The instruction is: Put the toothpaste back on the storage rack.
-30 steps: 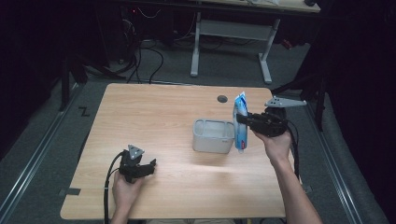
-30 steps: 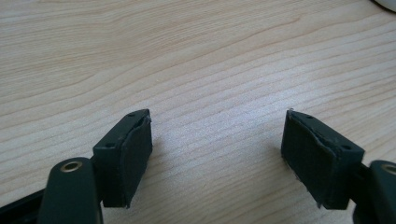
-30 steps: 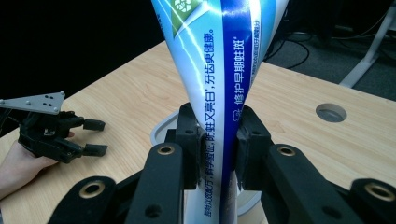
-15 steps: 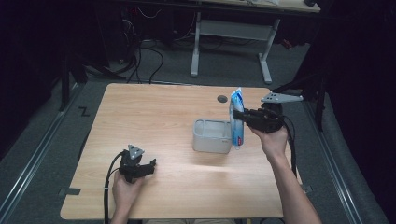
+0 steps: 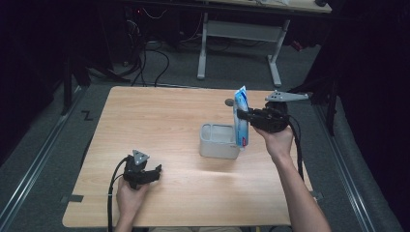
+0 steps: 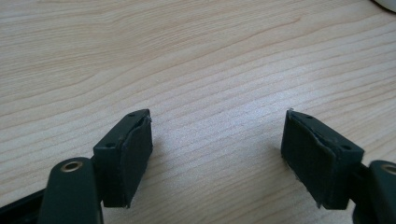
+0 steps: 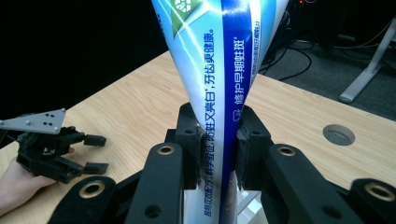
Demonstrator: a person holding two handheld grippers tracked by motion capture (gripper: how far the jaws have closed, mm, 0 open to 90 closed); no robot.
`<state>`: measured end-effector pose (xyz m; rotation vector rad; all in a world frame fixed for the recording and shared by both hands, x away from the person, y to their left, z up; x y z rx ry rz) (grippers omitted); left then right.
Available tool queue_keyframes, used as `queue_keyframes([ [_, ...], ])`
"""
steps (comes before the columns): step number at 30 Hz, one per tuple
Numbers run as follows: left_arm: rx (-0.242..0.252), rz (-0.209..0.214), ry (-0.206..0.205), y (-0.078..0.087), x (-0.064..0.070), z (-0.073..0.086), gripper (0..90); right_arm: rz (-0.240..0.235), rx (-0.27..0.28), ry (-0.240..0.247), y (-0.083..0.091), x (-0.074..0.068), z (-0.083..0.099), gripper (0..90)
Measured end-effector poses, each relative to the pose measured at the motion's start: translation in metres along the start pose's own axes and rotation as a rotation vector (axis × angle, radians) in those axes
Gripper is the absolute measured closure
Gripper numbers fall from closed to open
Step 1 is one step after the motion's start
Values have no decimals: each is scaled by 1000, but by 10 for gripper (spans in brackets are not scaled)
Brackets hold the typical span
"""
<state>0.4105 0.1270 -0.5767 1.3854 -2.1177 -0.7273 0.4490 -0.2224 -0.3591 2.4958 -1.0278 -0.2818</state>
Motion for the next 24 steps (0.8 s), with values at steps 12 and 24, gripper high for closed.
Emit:
queue_keyframes([
  [12, 0, 1, -1, 0, 0, 0, 252, 4, 20, 17, -19, -3, -18, 745],
  [24, -1, 1, -1, 0, 0, 0, 252, 22, 30, 36, -37, -5, -26, 743],
])
Point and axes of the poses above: each handheld gripper's, and its own axes: y roughly backward along the jaws, z roughly out of its underside, x roughly to its right, the point moved 6 cm from there along -y, roughly forward along the jaws, and after that the axes turned 8 degrees about y, right-handed, at the moved point
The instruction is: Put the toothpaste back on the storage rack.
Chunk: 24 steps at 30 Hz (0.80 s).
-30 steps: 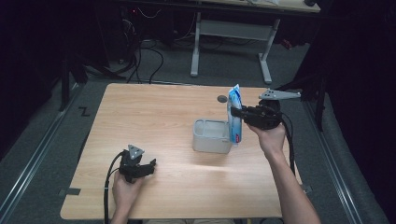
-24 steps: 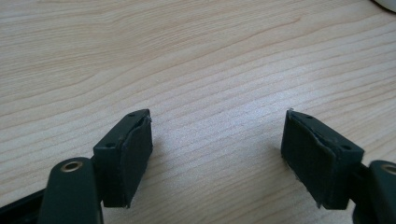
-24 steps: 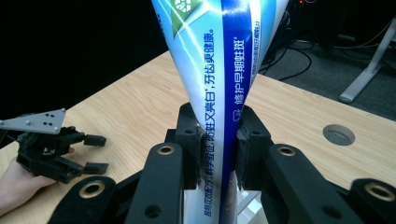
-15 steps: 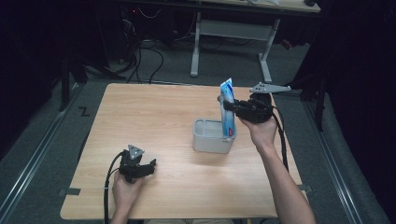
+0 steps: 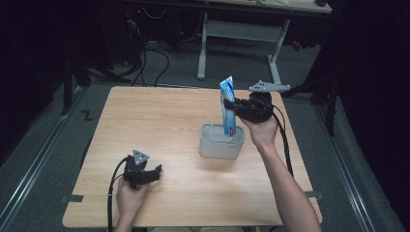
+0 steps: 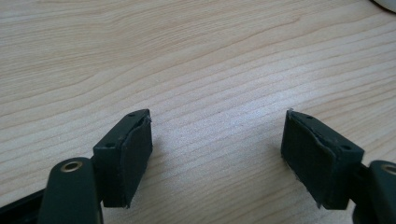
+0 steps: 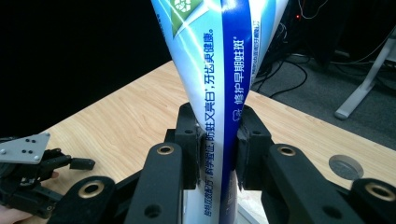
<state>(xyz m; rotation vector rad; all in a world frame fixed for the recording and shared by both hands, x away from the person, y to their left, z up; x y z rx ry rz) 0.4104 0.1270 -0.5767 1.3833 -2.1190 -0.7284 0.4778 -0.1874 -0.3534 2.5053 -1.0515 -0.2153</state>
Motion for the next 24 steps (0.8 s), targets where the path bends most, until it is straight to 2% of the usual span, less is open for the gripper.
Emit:
queue_keyframes([
  [14, 1, 0, 0, 0, 0, 0, 252, 21, -17, 25, -18, 0, 6, 739],
  [24, 1, -1, 0, 0, 0, 0, 253, 24, -58, 22, -33, 1, 22, 736],
])
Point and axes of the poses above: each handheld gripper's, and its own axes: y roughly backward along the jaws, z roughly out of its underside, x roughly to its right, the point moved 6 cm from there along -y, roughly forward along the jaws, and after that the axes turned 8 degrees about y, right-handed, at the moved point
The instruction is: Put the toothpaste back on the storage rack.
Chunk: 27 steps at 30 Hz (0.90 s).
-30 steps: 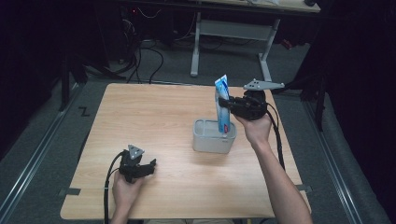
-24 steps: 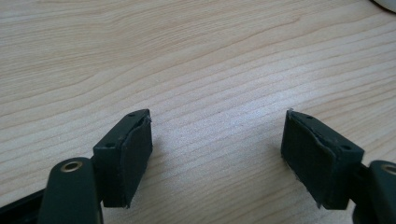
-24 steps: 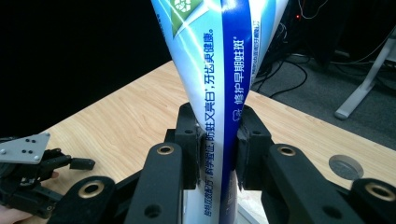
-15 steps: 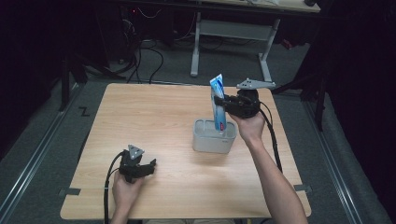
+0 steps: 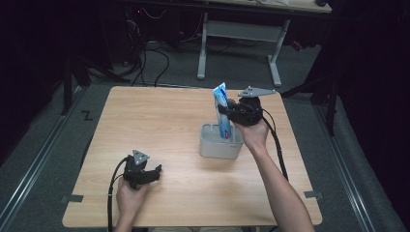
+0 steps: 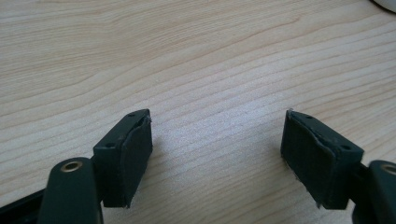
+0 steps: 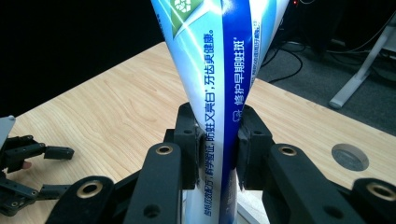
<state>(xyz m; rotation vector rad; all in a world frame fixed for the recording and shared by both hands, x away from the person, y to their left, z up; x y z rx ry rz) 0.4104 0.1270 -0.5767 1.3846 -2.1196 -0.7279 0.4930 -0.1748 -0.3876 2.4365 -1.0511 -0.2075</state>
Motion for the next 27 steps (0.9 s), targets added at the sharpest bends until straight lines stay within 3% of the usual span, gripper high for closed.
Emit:
queue_keyframes([
  [27, -2, 0, -1, 0, 0, 0, 253, 9, -93, 54, -20, -8, 25, 732],
])
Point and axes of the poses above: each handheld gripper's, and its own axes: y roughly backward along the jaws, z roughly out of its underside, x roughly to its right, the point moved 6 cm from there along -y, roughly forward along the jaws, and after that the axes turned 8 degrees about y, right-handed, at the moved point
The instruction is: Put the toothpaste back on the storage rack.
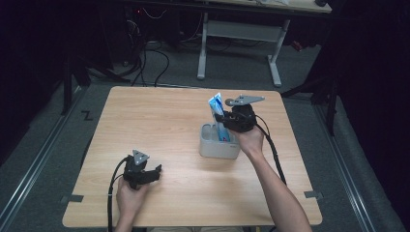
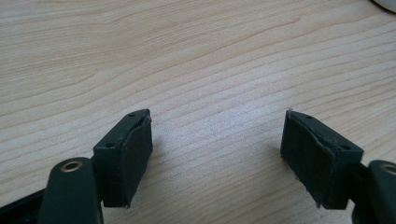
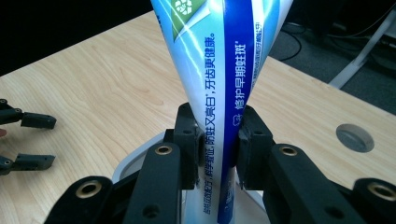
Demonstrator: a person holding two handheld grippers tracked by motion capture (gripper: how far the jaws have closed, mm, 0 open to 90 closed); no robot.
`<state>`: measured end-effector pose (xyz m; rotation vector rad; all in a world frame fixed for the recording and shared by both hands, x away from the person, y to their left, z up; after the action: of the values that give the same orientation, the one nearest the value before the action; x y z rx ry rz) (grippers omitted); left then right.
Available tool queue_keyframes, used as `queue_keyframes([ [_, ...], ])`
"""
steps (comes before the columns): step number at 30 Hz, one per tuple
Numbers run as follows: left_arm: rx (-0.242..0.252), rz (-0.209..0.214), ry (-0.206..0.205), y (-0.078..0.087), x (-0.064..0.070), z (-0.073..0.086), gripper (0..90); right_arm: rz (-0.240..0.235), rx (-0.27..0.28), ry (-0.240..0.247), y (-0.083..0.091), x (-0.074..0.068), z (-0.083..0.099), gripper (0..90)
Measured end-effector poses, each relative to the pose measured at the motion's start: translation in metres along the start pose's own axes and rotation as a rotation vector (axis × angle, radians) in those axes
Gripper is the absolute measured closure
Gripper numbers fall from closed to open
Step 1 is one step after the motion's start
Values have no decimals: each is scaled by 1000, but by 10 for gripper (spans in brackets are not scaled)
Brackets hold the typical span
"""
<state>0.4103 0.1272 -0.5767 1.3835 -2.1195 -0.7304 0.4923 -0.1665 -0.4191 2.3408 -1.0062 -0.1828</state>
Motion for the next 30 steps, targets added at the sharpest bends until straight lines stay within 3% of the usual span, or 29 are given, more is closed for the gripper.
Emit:
queue_keyframes([
  [8, 0, 0, 0, 0, 0, 0, 253, -7, -16, -11, -4, 1, 10, 731],
  [22, 2, 0, 2, 0, 0, 0, 253, -12, -61, 13, -10, -3, 18, 728],
  [30, 1, 0, 2, 0, 0, 0, 254, -18, -76, -7, -12, -1, 27, 726],
])
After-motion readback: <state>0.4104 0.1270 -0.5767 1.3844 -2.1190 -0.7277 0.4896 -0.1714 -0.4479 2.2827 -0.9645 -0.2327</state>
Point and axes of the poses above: each handheld gripper's, and its own axes: y roughly backward along the jaws, z roughly out of its underside, x roughly to its right, the point moved 6 cm from there along -y, roughly forward along the jaws, and after that the axes turned 8 degrees about y, right-handed, at the moved point
